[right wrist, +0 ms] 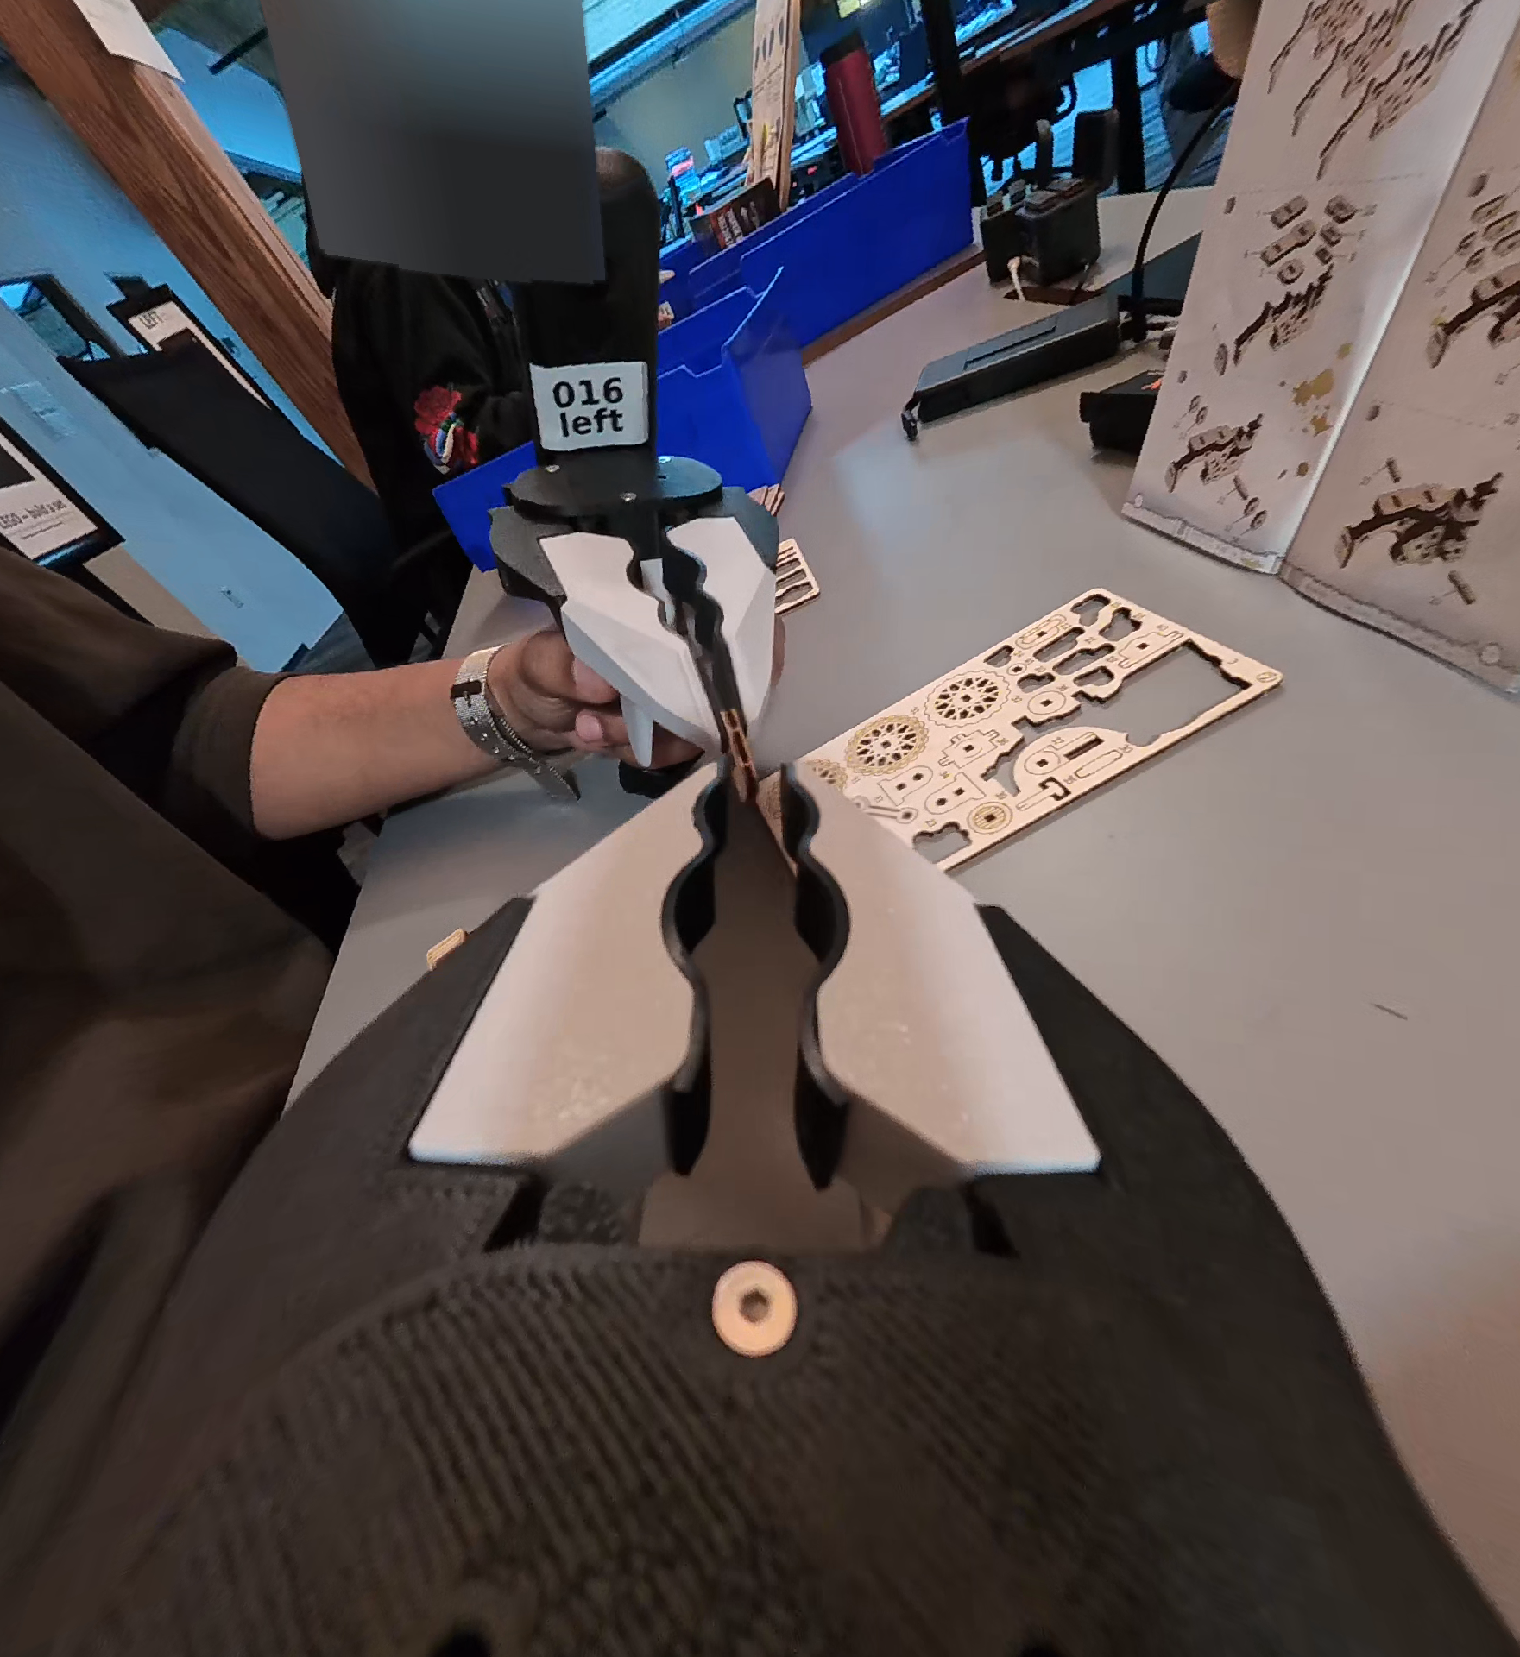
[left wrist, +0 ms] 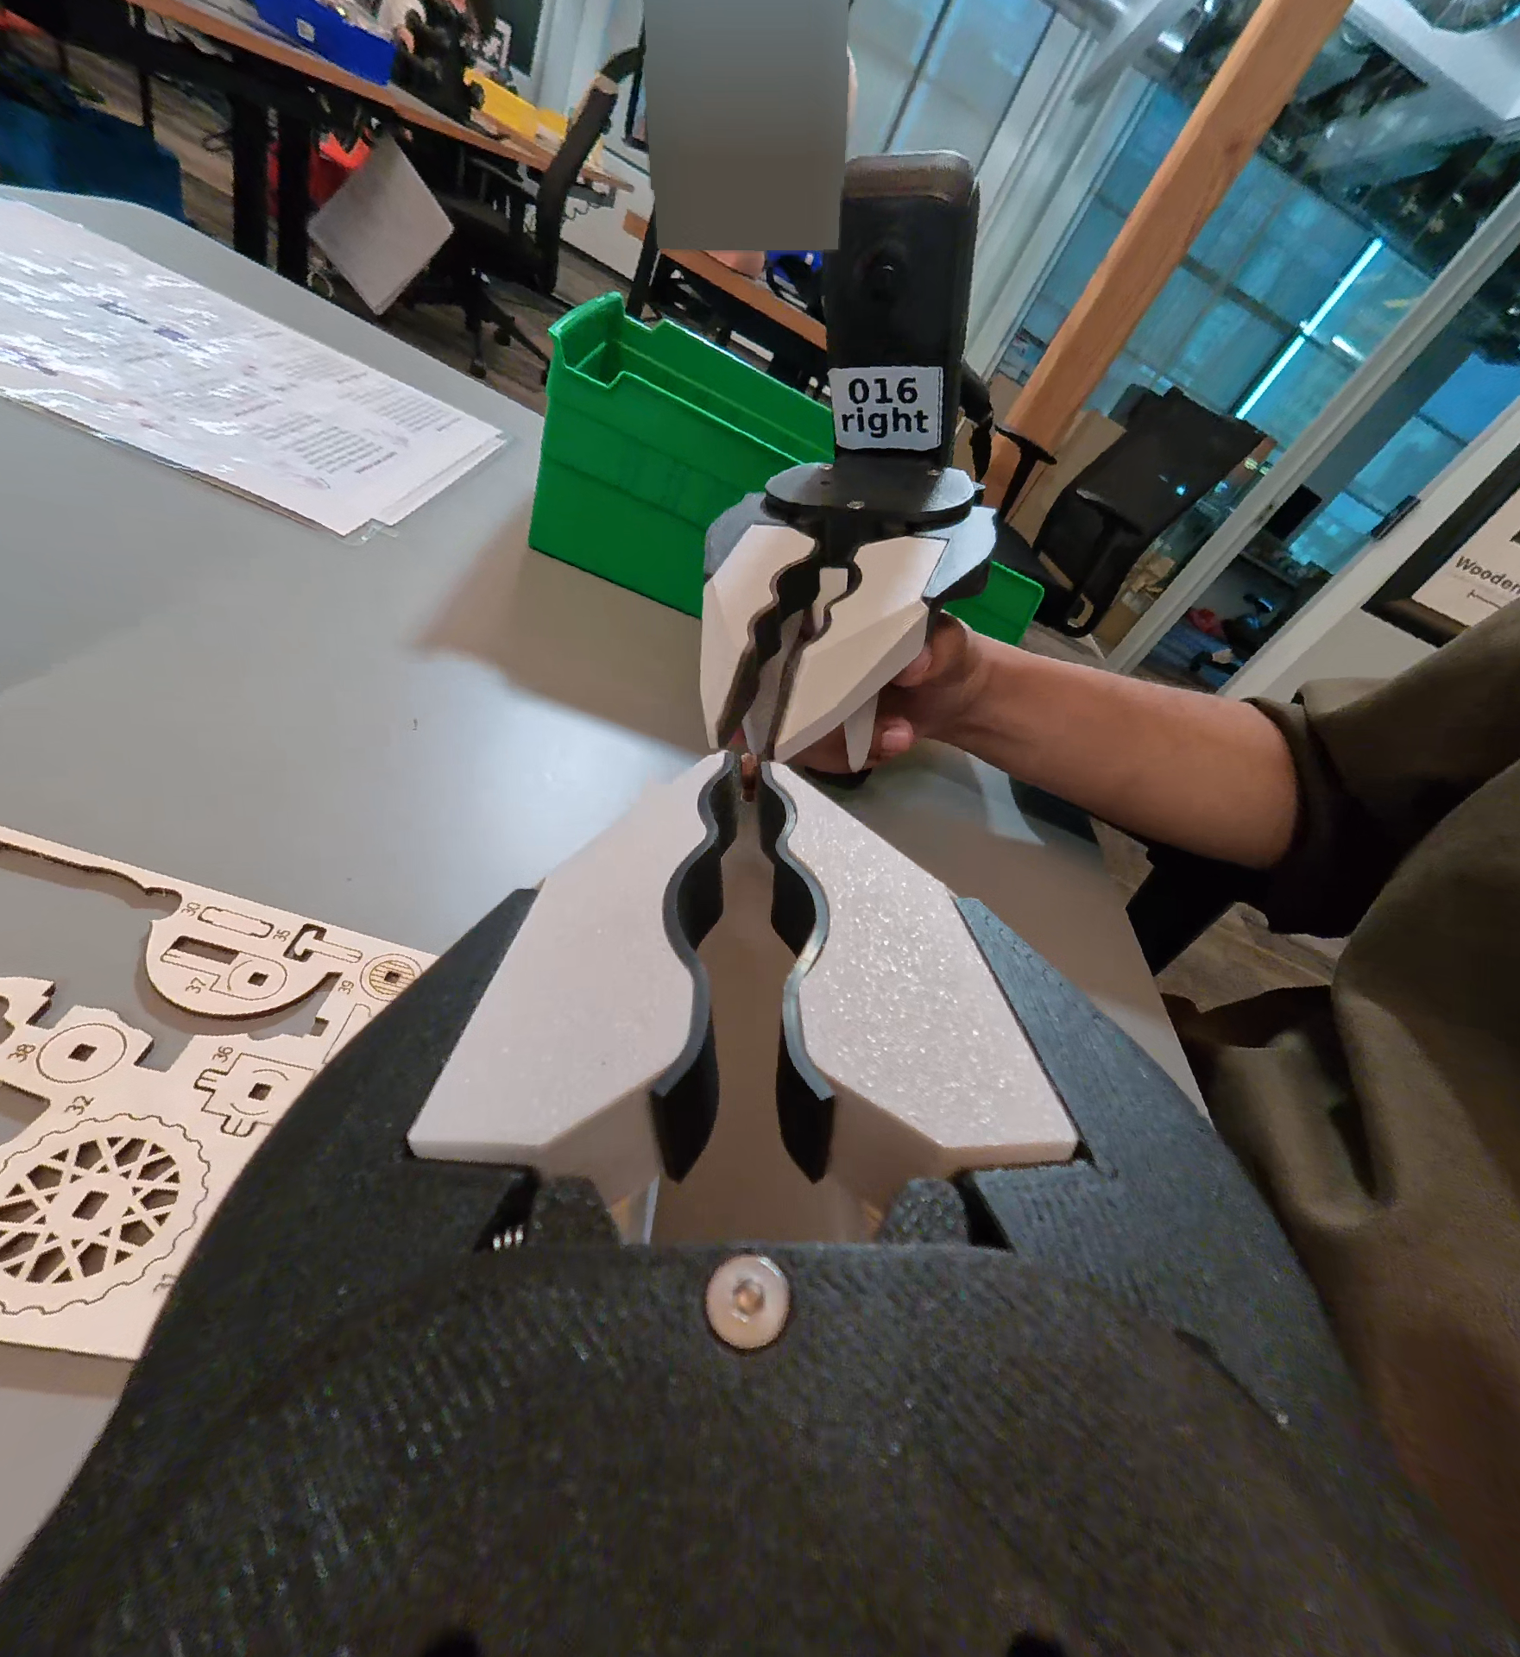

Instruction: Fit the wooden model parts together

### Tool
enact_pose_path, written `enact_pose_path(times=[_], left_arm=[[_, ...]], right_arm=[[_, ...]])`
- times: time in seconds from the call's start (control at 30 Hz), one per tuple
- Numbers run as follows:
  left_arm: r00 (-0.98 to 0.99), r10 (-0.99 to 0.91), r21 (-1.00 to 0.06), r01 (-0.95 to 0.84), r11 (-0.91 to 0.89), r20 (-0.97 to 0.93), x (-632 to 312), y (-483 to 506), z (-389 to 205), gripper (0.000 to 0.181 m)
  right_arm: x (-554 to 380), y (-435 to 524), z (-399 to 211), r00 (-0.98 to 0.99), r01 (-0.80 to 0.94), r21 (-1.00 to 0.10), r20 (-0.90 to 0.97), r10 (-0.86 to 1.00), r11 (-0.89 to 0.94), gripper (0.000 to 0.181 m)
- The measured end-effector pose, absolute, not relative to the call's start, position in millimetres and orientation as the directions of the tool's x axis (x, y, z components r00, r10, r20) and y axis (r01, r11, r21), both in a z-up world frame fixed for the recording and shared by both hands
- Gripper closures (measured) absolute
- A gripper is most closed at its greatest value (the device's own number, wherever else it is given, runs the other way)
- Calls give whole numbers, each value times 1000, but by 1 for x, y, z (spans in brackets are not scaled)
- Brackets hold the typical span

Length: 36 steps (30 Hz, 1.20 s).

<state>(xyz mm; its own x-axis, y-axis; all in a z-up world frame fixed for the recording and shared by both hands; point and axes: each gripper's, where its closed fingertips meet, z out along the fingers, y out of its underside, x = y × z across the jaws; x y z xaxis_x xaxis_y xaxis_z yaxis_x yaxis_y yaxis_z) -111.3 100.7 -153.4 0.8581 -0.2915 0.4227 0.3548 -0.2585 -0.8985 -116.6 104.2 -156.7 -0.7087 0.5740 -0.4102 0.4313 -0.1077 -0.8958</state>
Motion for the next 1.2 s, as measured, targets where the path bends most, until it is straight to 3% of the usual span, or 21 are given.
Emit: enact_pose_path(times=[0.23, 0.33, 0.5, 0.77, 0.93, 1.2], left_arm=[[825, -301, -874, 413, -254, 478, -113, 101, -152, 177], [825, -262, -863, 455, -219, 501, -122, 102, -147, 156], [834, -238, -862, 445, -243, 497, -102, 78, -138, 140], [937, -82, -881, 288, -377, 341, -33, 23, -181, 103], [948, -103, -843, 214, -493, 301, -20, 29, -204, 104], [935, -115, -777, 207, -595, 337, -12, 36, -222, 136]], right_arm=[[-113, 95, -160, -727, 432, -900, -387, 567, -60, 181], [-117, 102, -148, -714, 401, -909, -390, 581, -117, 180], [-112, 110, -135, -671, 355, -925, -354, 651, -137, 180], [-62, 91, -170, -701, 377, -920, -206, 683, 109, 181], [-49, 85, -185, -731, 397, -897, -180, 659, 196, 181], [-47, 79, -210, -764, 463, -847, -233, 601, 260, 181]])
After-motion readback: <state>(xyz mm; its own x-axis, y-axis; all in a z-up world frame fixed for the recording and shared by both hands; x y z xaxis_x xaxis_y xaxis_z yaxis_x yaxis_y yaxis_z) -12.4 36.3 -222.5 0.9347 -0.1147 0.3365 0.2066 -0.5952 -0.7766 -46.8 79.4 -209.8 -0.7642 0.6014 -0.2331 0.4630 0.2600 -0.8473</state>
